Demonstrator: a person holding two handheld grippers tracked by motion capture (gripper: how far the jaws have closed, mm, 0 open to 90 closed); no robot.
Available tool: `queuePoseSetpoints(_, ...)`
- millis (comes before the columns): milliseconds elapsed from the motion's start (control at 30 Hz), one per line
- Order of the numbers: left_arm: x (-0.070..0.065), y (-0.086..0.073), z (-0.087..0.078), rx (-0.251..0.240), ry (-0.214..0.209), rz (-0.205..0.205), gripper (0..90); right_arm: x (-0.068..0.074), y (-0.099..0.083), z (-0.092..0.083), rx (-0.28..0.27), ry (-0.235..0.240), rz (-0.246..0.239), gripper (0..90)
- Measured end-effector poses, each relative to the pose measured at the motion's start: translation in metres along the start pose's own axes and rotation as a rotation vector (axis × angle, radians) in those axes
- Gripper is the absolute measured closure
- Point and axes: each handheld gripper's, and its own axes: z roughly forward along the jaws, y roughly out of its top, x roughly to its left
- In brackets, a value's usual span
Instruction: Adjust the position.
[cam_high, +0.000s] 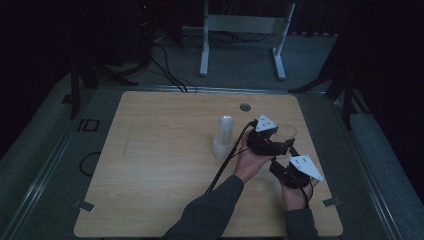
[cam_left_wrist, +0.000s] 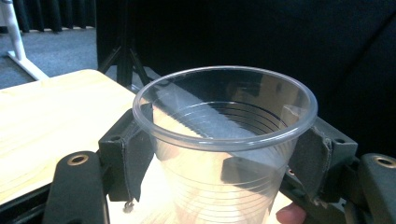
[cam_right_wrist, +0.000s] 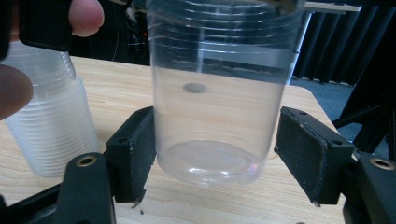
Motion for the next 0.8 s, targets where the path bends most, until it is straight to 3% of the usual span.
queuePoseSetpoints(600, -0.0023, -0.0005, -0.0027, -0.014, 0.07, 0.06, 28.1, 0.0015, -0.0005, -0.0016, -0.003, 0.009, -0.007, 29.4)
queuePoseSetpoints(800, 0.001, -0.0004, -0.0037, -0.017, 0.092, 0.057, 28.1, 0.0016, -0.001, -0.0014, -0.001, 0.01, -0.009, 29.1)
